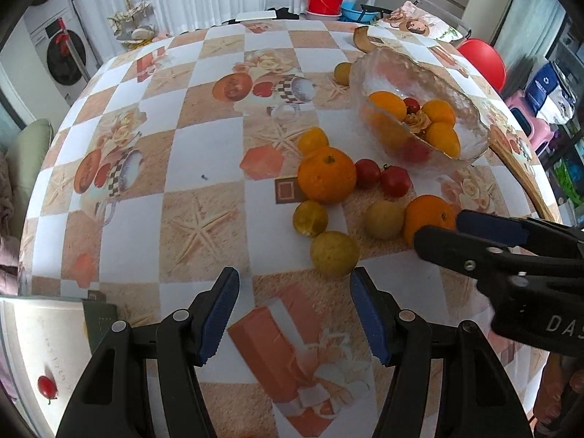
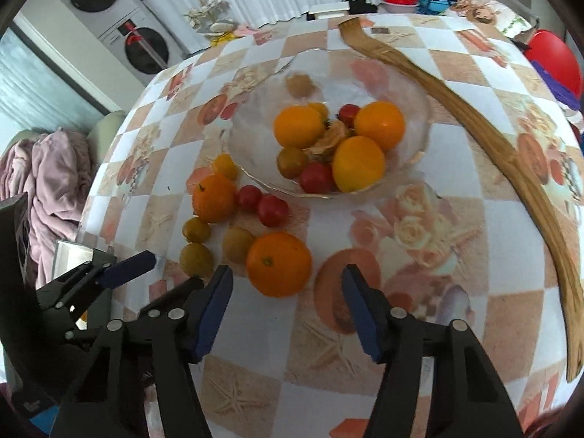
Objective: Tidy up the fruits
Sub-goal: 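Grasp a yellow plum with the left tool while the right tool grasps an orange, then carry the plum and orange over the white tray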
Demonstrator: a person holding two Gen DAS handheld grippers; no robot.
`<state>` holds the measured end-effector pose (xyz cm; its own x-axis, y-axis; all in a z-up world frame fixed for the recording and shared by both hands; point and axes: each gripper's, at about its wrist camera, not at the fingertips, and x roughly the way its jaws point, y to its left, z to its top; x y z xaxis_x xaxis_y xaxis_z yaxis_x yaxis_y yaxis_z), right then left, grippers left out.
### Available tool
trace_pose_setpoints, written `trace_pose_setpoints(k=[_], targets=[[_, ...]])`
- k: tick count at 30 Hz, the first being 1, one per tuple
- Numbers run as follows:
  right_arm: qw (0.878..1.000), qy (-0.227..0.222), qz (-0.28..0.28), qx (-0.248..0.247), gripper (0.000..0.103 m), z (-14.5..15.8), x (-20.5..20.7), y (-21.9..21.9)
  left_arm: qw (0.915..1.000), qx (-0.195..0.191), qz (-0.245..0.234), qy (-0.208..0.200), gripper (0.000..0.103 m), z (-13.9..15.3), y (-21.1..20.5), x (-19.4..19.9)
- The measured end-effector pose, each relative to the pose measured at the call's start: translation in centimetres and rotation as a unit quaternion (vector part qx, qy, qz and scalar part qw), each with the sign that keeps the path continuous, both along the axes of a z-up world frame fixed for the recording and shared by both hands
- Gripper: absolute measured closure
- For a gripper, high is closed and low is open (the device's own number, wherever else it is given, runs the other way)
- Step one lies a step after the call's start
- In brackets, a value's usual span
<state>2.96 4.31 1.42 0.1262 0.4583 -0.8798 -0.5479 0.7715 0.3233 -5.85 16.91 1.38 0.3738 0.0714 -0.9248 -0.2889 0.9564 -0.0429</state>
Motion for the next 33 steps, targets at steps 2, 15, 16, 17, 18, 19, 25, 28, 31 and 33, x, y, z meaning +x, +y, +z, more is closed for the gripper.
trace_pose_setpoints(k=[2,15,16,17,18,19,25,28,31,33], targets=[[1.000,0.008,0.002,-0.002,0.048,-0.3,0.3,0.2,1.0000,0.002,-0.002,-0.002,0.038,0.0,-0.2,0.3],[0.999,0.041,-0.004,0.015,0.061,0.0,0.6,-1.9,0.9999,0.015,0.003,-0.004,0.064,-0.2,-1.0,1.5],[0.999,0.042,-0.007,0.015,0.061,0.1,0.5,-2.3,0.9999,0.013,0.002,-0.006,0.074,-0.1,-0.9,1.4],[0.999,0.043,-0.010,0.015,0.061,0.1,0.4,-2.5,0.9999,0.012,0.002,-0.006,0.074,-0.1,-0.8,1.5],[0.999,0.045,-0.013,0.016,0.061,0.1,0.2,-2.8,1.0000,0.004,0.002,-0.007,0.074,0.0,-0.7,1.4],[0.999,0.047,-0.016,0.017,0.061,0.1,0.0,-3.0,0.9999,-0.006,0.005,-0.009,0.074,0.1,-0.5,1.3],[0.998,0.057,-0.021,0.016,0.061,0.2,-1.8,-3.8,0.9996,-0.018,0.004,-0.022,0.074,1.3,-0.4,-0.3],[0.998,0.060,-0.020,0.015,0.061,0.3,-2.8,-3.8,0.9995,-0.020,0.004,-0.026,0.074,1.9,-0.3,-1.6],[0.998,0.062,-0.019,0.014,0.061,0.5,-3.8,-3.7,0.9992,-0.024,0.008,-0.030,0.074,2.6,0.1,-3.4],[0.998,0.063,-0.017,0.013,0.061,0.6,-4.6,-3.4,0.9991,-0.025,0.010,-0.031,0.074,3.0,0.3,-4.4]])
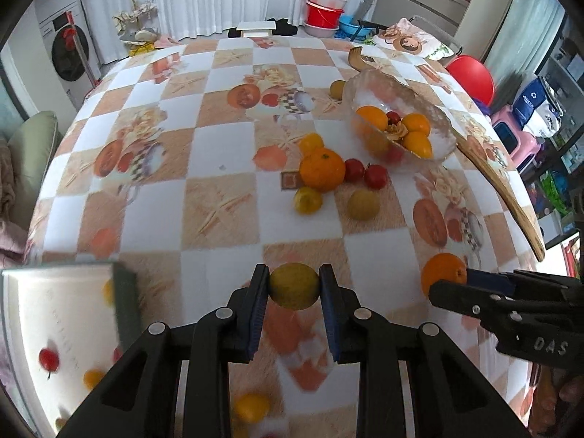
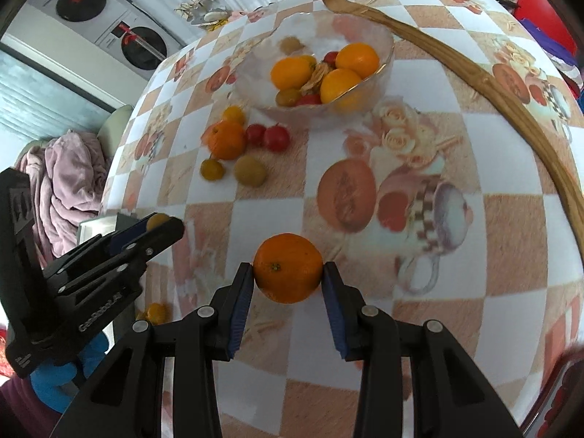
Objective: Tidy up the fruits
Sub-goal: 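Carry the plum and orange over the white tray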
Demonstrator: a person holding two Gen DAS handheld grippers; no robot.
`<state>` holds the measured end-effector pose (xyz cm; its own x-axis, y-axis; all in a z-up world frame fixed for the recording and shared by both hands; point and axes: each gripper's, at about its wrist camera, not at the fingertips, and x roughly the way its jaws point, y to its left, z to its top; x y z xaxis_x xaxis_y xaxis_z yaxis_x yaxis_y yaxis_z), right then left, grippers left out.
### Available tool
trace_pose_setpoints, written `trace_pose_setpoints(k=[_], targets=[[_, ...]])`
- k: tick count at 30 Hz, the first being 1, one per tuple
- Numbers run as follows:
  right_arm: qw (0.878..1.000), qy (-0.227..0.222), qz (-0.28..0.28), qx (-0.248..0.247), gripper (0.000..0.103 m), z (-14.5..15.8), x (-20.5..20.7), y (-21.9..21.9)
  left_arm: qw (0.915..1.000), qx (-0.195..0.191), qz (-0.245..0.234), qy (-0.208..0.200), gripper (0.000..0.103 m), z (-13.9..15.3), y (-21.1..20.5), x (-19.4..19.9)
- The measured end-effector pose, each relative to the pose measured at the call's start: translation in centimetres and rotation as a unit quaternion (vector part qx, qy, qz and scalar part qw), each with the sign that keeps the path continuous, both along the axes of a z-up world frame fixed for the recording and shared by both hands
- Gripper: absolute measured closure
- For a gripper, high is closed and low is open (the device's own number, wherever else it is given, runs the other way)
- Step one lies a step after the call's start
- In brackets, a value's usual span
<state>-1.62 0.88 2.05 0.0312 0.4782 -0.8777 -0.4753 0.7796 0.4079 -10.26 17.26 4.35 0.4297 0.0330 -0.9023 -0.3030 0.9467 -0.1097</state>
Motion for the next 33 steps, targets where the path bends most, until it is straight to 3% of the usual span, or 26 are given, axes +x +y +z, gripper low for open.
trace_pose_setpoints(k=[11,19,27,33], targets=[[0.999,-0.009,0.037,0.004,0.061,2.0,-4.9,4.2,0.9994,0.002,0.033,-0.009,0.074,2.3,3.3,-8.4],[0.996,-0.017,0.088,0.020,0.061,3.4,-9.1,10.7,0.9954,0.028,0.091,0.002,0.074,2.6,8.7,-14.8],[0.990,-0.026,0.138,0.028,0.061,3.8,-11.4,18.0,0.9871,0.062,0.147,0.012,0.074,1.8,14.3,-18.4],[0.986,-0.033,0.164,0.014,0.061,2.8,-12.4,22.4,0.9825,0.061,0.174,0.027,0.074,0.2,17.2,-19.3]])
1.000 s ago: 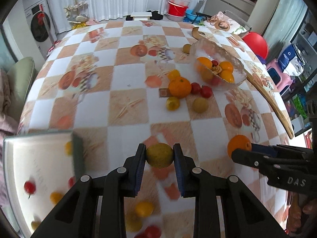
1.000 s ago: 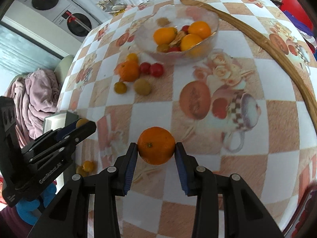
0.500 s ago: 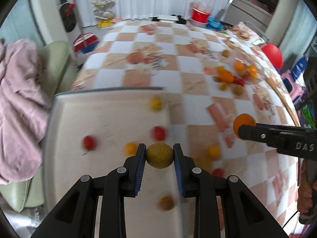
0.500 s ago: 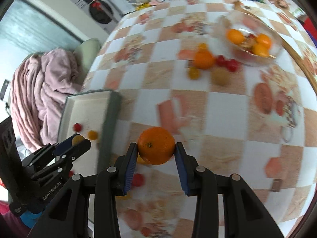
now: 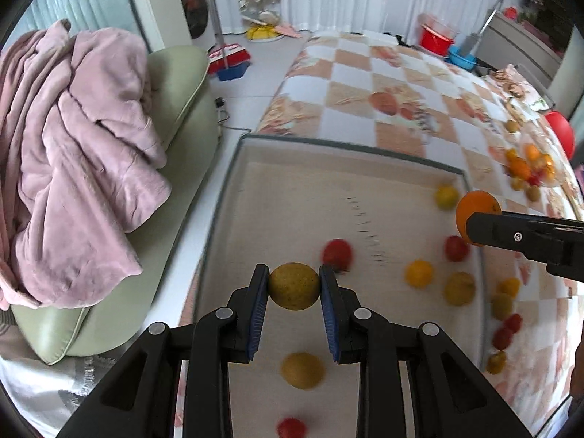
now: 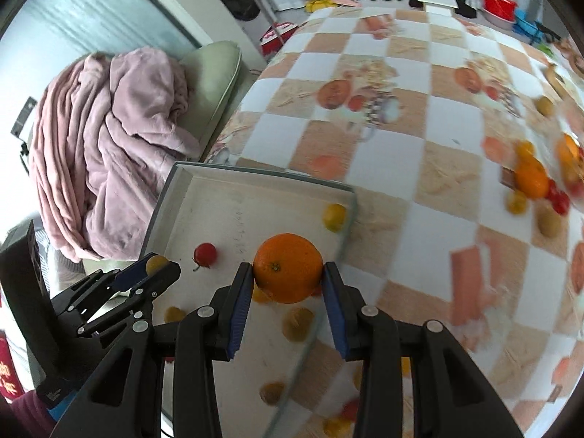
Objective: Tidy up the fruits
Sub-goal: 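Carry the plum and orange over the white tray, then open both tools to release the plum and orange into the tray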
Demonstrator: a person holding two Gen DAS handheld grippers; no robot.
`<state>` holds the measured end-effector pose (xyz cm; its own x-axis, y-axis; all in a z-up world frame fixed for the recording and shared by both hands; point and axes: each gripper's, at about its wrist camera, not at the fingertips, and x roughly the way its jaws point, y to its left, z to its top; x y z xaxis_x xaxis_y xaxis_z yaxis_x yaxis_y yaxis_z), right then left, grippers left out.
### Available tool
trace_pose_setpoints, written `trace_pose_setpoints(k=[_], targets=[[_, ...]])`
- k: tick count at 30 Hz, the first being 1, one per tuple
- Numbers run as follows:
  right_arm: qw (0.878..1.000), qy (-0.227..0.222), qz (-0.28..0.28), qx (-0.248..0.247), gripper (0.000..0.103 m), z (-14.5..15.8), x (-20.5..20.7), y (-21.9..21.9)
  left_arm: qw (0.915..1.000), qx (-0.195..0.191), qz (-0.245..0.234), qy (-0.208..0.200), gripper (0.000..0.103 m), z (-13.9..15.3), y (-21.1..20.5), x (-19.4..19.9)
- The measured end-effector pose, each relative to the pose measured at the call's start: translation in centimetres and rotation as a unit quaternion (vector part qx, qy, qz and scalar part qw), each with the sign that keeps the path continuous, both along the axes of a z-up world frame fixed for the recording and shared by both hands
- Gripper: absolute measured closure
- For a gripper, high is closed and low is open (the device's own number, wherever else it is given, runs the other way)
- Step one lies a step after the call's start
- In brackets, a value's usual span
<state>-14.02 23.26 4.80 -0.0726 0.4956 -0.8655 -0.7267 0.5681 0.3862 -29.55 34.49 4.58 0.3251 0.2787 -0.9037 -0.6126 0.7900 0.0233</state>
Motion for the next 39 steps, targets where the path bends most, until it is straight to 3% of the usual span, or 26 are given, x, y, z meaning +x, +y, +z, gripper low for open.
trace_pose_setpoints(k=[11,24,26,28,34,39], targets=[[0.999,-0.017,0.018,-0.032,0.061,-2.2,-0.8,3.5,0.9998,-0.011,0.004,0.015,0.074,-1.8,1.4,0.0],[0.999,-0.015,0.026,-0.044,0.060,-3.2,-0.9,3.4,0.9994,-0.001,-0.004,0.034,0.072,-2.4,0.8,0.3],[0.999,-0.011,0.024,-0.037,0.057,-2.8,-0.8,3.2,0.9992,0.007,-0.002,0.039,0.042,-2.4,0.7,0.2],[0.999,-0.012,0.021,-0.024,0.044,-2.1,-0.8,2.9,0.9996,0.008,-0.004,0.027,0.040,-2.0,0.5,0.0],[1.000,-0.013,-0.002,0.005,0.027,0.0,-0.3,0.9,0.9993,0.015,-0.015,0.031,0.040,-1.5,-0.2,0.3],[0.999,-0.016,-0.037,0.008,0.023,0.9,0.5,-2.1,0.9992,0.016,-0.029,0.024,0.040,-0.4,-1.4,1.0]])
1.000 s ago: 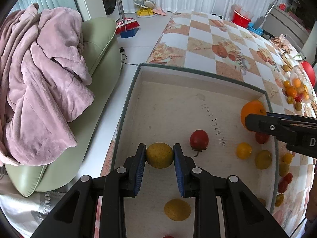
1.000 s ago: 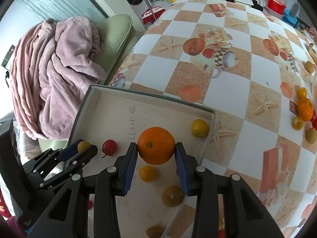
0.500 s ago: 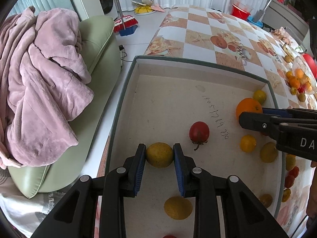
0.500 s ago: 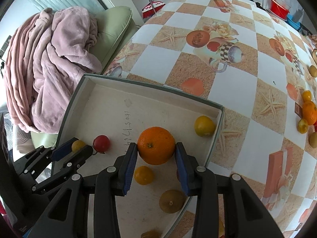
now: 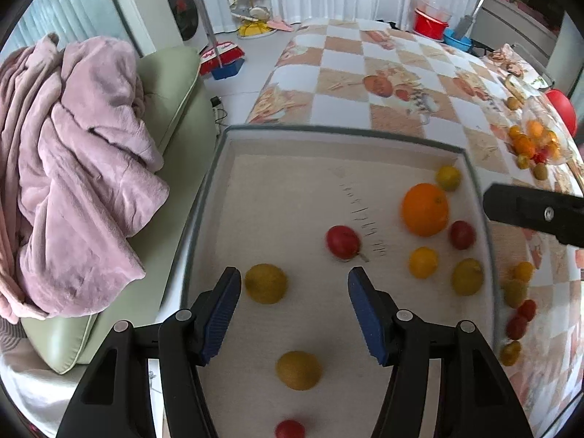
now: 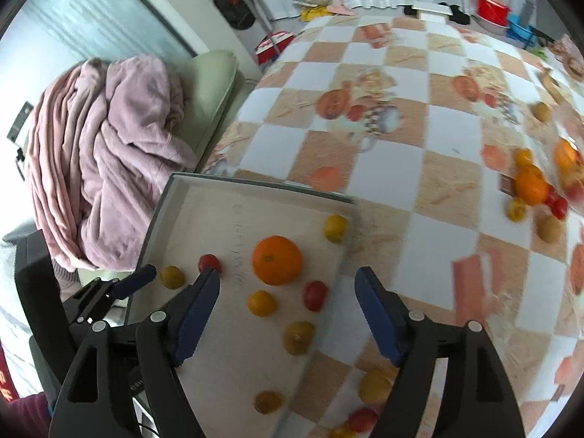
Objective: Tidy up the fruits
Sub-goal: 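Open both tools to release the plum and orange into the tray, then grasp a yellow plum with the left tool while the right tool grasps a yellow plum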
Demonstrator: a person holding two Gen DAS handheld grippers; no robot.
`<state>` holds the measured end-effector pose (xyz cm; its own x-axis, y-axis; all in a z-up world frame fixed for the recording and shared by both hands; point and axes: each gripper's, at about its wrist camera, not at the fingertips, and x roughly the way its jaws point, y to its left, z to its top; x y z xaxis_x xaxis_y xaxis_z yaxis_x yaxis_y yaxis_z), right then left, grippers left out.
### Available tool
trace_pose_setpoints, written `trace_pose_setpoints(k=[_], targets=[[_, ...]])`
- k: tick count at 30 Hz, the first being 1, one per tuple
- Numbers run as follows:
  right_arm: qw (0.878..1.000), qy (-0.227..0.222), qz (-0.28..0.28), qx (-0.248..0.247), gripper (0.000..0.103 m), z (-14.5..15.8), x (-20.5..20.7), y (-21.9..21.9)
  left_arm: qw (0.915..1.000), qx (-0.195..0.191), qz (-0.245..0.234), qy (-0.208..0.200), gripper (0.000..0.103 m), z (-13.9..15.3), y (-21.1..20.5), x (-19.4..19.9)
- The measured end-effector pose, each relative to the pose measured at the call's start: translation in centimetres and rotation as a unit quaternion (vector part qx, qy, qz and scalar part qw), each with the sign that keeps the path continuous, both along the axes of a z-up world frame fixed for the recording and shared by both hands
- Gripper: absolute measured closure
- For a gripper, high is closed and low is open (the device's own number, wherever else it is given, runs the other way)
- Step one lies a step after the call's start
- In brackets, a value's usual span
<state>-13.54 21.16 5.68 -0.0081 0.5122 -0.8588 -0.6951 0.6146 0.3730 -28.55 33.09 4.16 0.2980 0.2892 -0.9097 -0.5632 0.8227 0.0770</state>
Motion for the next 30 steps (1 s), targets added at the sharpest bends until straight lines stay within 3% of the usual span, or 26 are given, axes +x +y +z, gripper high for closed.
trace_pose_setpoints(k=[8,16,25,30], targets=[[0.997,-0.009,-0.066,-0.042,0.023,-1.3,2.0,-7.4,0.9989,-0.006,-0.044,-0.014,0.040,2.0,-3.6,2.8],[0.985,-0.023,-0.148,-0.083,0.023,-2.9,6.3,-13.2,0.9948,-0.024,-0.095,-0.029,0.040,3.2,-7.9,7.0],[0.982,-0.036,-0.159,-0.092,0.023,-3.9,9.5,-15.0,0.9892,-0.036,-0.141,-0.018,0.040,2.0,-12.8,10.7],[0.983,-0.039,-0.157,-0.086,0.023,-4.1,11.0,-15.5,0.9853,-0.047,-0.164,-0.003,0.040,0.8,-14.9,10.7]])
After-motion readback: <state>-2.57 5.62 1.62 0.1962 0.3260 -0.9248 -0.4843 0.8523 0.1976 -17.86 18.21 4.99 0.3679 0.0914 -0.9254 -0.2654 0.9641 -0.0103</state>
